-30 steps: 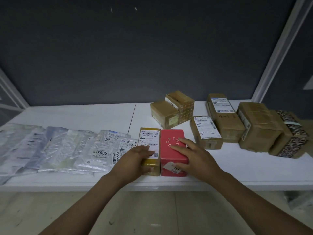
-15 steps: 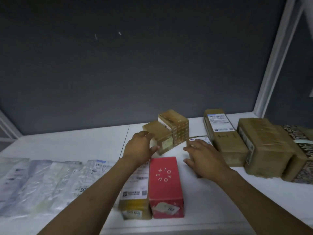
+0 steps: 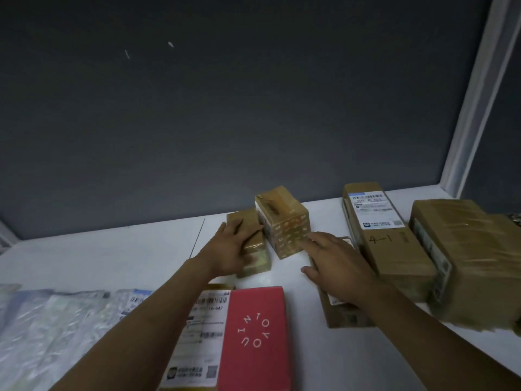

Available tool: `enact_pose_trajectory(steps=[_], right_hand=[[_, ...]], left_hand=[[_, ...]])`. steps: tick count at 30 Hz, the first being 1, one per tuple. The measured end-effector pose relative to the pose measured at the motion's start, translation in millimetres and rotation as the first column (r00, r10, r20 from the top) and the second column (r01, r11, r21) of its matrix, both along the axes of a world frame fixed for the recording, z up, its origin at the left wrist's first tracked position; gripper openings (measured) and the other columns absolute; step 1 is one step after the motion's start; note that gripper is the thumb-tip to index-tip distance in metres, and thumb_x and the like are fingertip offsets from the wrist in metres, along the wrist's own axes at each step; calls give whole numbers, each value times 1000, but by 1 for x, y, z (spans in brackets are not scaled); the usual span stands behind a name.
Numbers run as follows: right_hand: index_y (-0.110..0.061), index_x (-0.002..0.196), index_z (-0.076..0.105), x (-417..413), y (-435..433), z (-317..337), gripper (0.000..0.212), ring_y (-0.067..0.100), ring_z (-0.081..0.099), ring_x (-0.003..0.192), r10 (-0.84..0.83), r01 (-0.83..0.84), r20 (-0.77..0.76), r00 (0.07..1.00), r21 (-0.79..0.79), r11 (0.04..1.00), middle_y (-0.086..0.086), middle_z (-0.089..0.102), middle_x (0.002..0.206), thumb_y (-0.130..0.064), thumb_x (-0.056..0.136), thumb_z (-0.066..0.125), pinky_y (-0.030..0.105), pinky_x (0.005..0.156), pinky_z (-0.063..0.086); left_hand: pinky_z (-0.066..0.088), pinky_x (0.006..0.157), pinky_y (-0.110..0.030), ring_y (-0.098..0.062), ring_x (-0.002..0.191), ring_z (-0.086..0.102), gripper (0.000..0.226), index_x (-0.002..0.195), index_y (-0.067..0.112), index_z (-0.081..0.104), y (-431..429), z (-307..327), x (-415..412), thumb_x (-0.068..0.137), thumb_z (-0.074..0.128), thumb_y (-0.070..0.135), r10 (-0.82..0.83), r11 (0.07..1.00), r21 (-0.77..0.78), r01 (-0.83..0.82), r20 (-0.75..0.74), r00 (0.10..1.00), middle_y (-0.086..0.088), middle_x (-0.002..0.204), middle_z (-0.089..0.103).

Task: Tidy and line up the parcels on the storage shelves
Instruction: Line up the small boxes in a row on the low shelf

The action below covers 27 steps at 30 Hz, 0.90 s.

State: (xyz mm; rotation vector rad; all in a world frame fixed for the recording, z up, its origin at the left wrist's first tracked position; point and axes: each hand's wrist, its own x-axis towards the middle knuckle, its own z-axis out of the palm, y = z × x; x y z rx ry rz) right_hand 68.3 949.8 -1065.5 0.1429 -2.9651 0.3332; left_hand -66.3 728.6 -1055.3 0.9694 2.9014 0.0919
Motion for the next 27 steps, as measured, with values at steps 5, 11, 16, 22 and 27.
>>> enact_pose_trajectory(steps=[5, 11, 16, 22, 27], right_hand=[[-23, 143, 40, -4, -6, 3, 52, 17, 33, 137, -1, 1, -4, 1000, -6, 1000, -1, 36, 151, -39, 95, 52, 30, 110, 29], [-24, 143, 40, 8, -13, 14, 51, 18, 33, 136, 26, -26, 11, 1000, -3, 1000, -1, 38, 149, -37, 95, 53, 30, 111, 28], [-29, 144, 40, 28, -29, 38, 52, 15, 34, 136, 65, -69, -49, 997, -87, 994, -7, 36, 151, -36, 95, 55, 28, 108, 28], [-29, 142, 45, 58, -64, 67, 51, 10, 42, 130, 49, -92, -131, 990, -341, 935, -11, 44, 144, -38, 93, 57, 29, 106, 37], [-39, 127, 46, 88, -101, 90, 41, 0, 56, 112, 4, 11, 15, 1000, -868, 497, -19, 59, 121, -47, 89, 60, 30, 96, 47]], left_hand=[[39, 106, -42, -33, 131, 39, 89, 145, 41, 24, -1, 5, 6, 69, 59, 74, 183, 974, 120, -193, 91, 979, -4, 154, 19], [46, 97, -41, -37, 115, 50, 63, 138, 26, 41, 17, -1, 18, 83, 62, 47, 419, 851, 342, -398, 16, 908, -12, 148, 31], [48, 97, -43, -32, 117, 49, 58, 133, 22, 46, -4, 29, 45, 81, 64, 40, 491, 678, 642, -357, -35, 871, -8, 141, 40], [55, 75, -24, -7, 97, 60, 52, 131, 29, 48, -31, 74, 133, 81, 64, 29, 384, 338, 893, -297, 157, 910, 10, 115, 59], [52, 78, -22, -3, 104, 62, 49, 133, 31, 48, -53, 77, 191, 85, 56, 35, 104, 139, 915, -380, 368, 924, 10, 122, 60]])
